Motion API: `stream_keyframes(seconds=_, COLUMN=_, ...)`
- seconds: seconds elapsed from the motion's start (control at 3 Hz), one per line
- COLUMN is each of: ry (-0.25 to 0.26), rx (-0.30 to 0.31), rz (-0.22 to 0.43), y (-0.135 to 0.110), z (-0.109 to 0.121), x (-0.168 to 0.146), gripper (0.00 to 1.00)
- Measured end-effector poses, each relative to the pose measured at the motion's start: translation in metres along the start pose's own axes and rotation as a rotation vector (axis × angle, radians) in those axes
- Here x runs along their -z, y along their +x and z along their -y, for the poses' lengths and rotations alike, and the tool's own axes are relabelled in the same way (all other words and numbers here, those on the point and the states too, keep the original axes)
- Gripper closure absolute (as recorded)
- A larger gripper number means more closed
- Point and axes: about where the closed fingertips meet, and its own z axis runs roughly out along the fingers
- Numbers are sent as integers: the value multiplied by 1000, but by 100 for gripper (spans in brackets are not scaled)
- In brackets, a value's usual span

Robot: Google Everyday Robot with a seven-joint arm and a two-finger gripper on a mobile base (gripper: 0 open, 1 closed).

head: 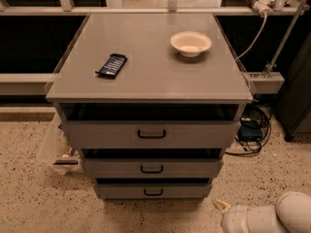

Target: Open middle drawer

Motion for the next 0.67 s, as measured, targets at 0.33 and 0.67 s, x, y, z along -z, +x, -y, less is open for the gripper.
stream_keyframes(seconds=0.33, ry=18, rx=-16, rz=7, y=0, z=-4, x=2, gripper=0)
stream_keyframes(seconds=0.67, ry=83, rx=-11, rz=76, y=3, z=24, x=-10, gripper=0)
